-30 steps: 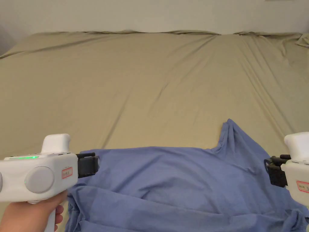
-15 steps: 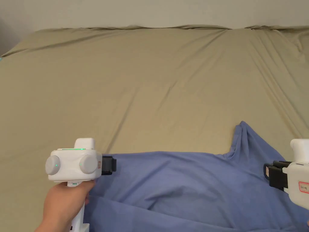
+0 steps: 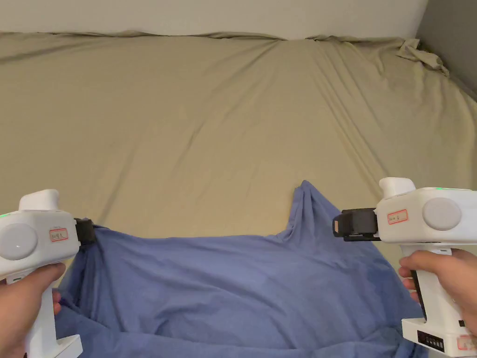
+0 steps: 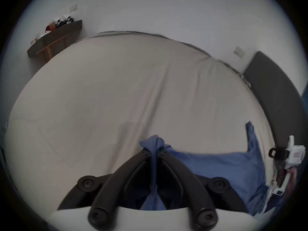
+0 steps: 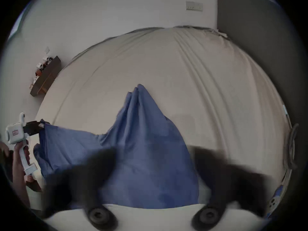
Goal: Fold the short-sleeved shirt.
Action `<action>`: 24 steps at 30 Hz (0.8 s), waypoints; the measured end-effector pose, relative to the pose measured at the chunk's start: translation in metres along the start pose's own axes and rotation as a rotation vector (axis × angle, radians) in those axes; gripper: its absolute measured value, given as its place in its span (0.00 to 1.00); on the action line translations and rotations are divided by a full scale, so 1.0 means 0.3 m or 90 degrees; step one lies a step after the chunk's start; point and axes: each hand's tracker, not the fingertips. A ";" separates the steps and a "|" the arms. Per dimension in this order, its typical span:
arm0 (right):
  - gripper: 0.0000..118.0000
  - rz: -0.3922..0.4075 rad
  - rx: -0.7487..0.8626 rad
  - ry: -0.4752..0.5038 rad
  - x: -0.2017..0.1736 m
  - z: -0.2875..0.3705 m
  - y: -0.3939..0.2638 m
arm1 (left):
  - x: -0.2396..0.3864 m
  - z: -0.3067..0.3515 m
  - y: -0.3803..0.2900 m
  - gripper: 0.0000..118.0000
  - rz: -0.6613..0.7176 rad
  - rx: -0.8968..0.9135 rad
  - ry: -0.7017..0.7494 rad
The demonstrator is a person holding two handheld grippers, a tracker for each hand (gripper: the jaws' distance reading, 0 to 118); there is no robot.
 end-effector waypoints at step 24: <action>0.04 0.133 0.110 0.016 -0.122 0.436 -0.107 | -0.075 0.223 0.032 0.02 -0.092 0.019 -0.079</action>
